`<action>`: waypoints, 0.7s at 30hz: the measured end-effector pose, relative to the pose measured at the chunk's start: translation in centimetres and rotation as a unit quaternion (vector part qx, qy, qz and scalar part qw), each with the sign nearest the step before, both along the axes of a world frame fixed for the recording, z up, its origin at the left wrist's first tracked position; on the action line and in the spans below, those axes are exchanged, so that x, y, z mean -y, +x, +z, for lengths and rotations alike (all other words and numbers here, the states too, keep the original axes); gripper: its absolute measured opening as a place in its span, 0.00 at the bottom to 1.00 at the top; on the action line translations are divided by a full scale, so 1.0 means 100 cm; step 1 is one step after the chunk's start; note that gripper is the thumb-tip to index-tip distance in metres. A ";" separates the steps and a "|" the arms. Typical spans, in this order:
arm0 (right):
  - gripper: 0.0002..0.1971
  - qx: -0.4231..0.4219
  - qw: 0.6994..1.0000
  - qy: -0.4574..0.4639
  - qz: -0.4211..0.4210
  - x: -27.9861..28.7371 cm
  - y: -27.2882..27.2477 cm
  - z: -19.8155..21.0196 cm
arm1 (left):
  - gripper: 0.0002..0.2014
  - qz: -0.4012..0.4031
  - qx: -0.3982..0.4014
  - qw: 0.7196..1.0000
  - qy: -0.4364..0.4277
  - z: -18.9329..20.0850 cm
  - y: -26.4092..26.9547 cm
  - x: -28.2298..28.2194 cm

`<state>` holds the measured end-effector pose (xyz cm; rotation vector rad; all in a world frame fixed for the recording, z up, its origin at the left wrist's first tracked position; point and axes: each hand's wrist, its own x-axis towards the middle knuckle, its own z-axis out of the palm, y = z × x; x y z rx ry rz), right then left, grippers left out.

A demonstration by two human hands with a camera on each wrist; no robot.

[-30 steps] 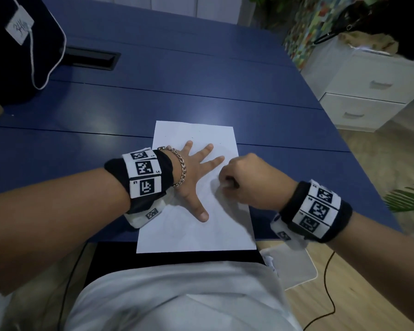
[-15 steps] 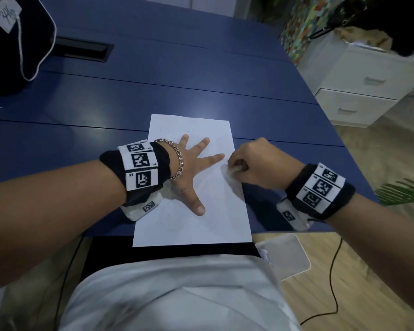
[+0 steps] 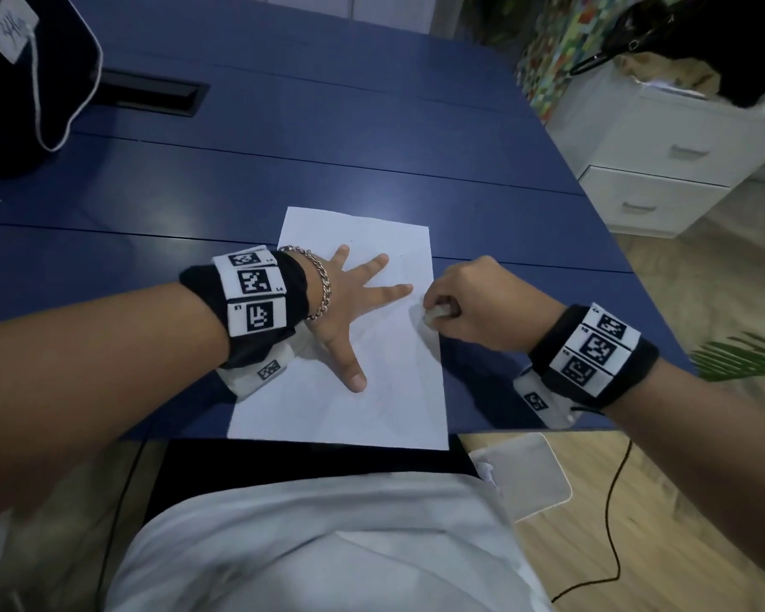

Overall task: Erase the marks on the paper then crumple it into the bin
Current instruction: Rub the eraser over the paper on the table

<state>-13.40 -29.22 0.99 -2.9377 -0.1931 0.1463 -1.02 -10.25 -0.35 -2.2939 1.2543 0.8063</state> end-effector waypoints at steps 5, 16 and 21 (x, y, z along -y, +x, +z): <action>0.08 0.000 1.000 -0.012 -0.004 0.000 0.006 0.004 | 0.76 -0.017 -0.013 1.000 -0.017 0.008 0.010 0.001; 0.06 -0.068 0.996 -0.047 0.034 -0.016 0.004 0.009 | 0.77 0.000 -0.026 0.999 -0.040 -0.015 0.006 -0.003; 0.07 -0.086 0.994 -0.020 0.067 -0.009 0.007 0.013 | 0.78 0.001 -0.026 0.999 -0.047 -0.017 0.006 -0.003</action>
